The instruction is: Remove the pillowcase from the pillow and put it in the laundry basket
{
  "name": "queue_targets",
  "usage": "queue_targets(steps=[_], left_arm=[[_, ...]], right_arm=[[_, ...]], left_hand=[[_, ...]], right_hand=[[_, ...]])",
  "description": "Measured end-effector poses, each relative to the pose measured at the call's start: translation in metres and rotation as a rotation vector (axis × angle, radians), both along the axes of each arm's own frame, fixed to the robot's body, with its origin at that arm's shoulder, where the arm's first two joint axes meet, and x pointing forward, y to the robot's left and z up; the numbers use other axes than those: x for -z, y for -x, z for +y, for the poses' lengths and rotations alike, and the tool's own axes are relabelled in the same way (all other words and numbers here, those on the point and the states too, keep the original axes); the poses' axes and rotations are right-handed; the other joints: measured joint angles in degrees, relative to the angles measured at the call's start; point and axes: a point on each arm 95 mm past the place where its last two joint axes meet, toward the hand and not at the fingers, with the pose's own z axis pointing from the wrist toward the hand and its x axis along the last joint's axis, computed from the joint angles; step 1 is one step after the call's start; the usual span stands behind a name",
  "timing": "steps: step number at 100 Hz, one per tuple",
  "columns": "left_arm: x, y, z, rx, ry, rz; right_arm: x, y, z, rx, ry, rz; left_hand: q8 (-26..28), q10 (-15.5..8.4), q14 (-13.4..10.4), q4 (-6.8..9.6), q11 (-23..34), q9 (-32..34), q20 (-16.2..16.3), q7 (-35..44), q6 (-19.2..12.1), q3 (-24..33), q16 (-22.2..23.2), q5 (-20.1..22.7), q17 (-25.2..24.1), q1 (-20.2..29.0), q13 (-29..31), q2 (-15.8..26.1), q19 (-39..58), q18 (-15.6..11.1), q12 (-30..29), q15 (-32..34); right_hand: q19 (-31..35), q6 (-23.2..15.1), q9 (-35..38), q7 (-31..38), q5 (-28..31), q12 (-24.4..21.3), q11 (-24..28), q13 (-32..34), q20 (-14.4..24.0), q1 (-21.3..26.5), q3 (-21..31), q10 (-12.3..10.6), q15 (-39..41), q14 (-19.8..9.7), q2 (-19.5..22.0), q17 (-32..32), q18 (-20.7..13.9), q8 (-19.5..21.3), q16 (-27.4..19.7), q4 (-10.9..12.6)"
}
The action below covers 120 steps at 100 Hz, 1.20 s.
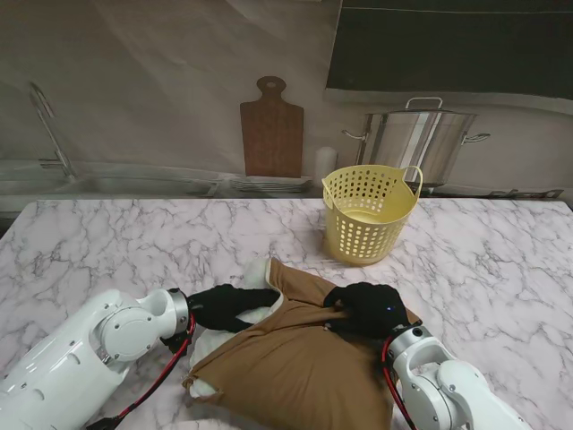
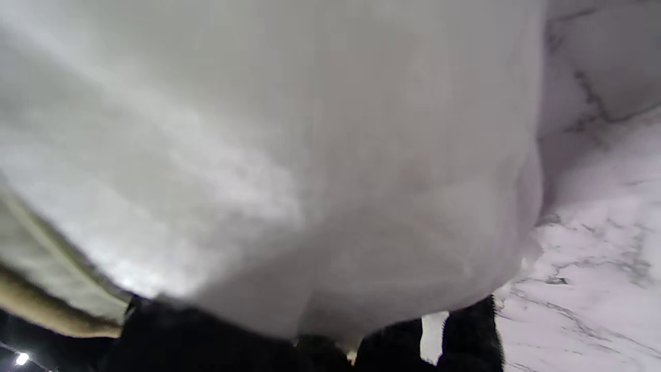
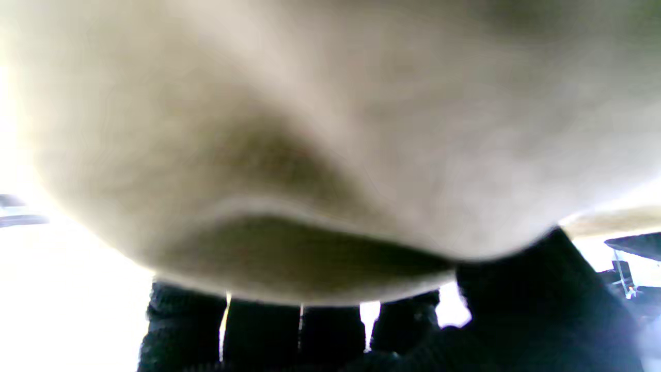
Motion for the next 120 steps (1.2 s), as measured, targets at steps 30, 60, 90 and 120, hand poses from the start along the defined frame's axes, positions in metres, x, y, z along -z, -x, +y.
queue_targets(steps=[30,60,90,120], left_arm=[[0.001,-0.003,-0.009,0.041,-0.071,0.04],[-0.002,-0.009,-0.007,0.067,-0.163,0.084],[-0.005,-0.007,0.002,0.045,-0.197,0.064],[-0.004,-0.003,0.008,0.034,-0.177,0.074]], right_arm=[[-0.003,0.015,-0.032,0.047,0.093,-0.019],[0.006,0.013,-0.05,0.085,0.15,-0.054],[0.005,0.009,-0.064,0.129,0.219,-0.073],[0.005,0.014,-0.057,0.07,0.018,-0.111]], left_hand=[[-0.07,-1.88,-1.5,-0.01,-0.29,-0.51,0.0,-1.72,-0.91,-0.1,-0.65,-0.04,-0.6,0.59,-0.77,0.93,-0.18,-1.62,-0.86,-1.42],[-1.39,-3.32,-3.24,-0.05,-1.97,-2.14,-0.05,-3.68,-1.45,-0.16,-1.44,-1.26,-0.66,1.83,-2.24,0.11,-3.79,-3.1,-1.97,-3.35],[-1.53,-4.78,-4.7,-0.07,-2.52,-2.27,-0.27,-4.47,-2.76,-0.77,-1.67,-1.34,-0.66,1.83,-2.49,0.11,-5.4,-3.12,-2.11,-3.46],[-1.54,-3.79,-4.14,-0.08,-2.73,-2.32,-0.29,-4.48,-1.69,-0.81,-2.12,-1.76,-0.64,1.88,-2.52,-0.71,-6.92,-3.0,-2.16,-3.83]], right_hand=[[0.51,-3.57,3.06,-5.85,0.59,4.62,6.25,2.95,0.0,-0.07,0.0,0.45,8.39,-7.3,-0.95,3.56,-1.45,0.01,2.42,-1.35],[0.51,-3.63,3.84,-5.84,1.3,5.22,6.79,5.97,-0.79,-0.07,7.58,0.45,12.66,-9.15,-1.0,4.86,-2.35,0.01,4.36,-1.98],[-0.06,-9.53,4.05,-6.67,1.26,5.81,6.79,7.65,-1.41,7.04,25.9,0.39,14.84,-9.27,-2.12,5.71,-3.12,-0.1,6.57,-2.02],[-8.33,-5.58,-1.63,4.04,-2.22,-0.6,3.27,-0.97,-2.38,10.93,18.03,1.3,0.95,-5.47,3.25,-7.43,0.78,-7.76,4.47,7.18]])
